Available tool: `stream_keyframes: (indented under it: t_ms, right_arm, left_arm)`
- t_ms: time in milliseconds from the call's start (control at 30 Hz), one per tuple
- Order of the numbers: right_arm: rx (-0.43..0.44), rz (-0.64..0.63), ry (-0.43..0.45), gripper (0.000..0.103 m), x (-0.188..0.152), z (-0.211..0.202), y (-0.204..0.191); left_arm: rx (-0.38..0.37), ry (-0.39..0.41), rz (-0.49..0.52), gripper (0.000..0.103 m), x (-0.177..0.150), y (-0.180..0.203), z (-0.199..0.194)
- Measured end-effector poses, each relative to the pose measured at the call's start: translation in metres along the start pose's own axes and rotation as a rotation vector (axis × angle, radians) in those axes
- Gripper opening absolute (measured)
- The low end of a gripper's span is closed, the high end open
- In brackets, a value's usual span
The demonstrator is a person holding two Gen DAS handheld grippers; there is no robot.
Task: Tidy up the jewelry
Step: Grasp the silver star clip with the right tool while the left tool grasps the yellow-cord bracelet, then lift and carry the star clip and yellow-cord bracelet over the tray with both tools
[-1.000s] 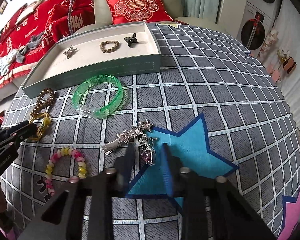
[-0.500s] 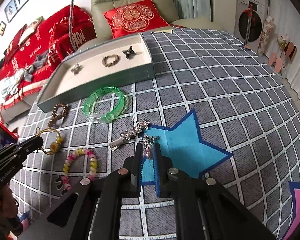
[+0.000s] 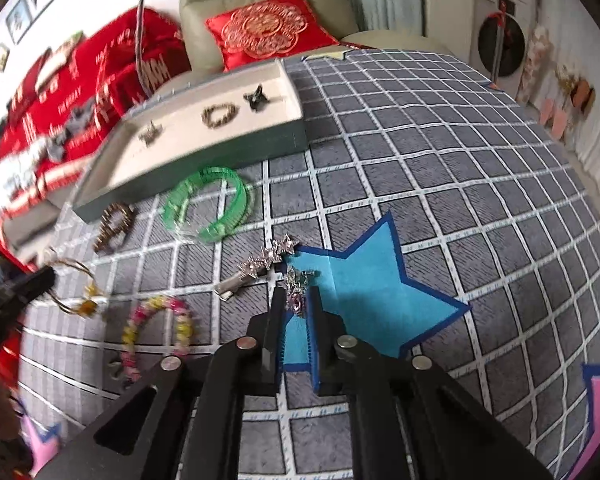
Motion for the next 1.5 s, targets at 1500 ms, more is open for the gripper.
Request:
stream_keyframes:
  t_ms: [1500]
  right_arm:
    - [0.185, 0.004, 0.132, 0.009, 0.155, -0.002, -0.043]
  left_arm:
    - [-0.002, 0.096, -0.082, 0.022, 0.129, -0.03, 0.04]
Point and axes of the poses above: each gripper's, at about its wrist camera, not at the fingertips, and z roughly the way its jaws point, y to its right, x to its top, the point moved 6 cm from there along z, roughly the way its jaws point, and after that the axes turned 7 degrees about -z, right-handed, at the moved point
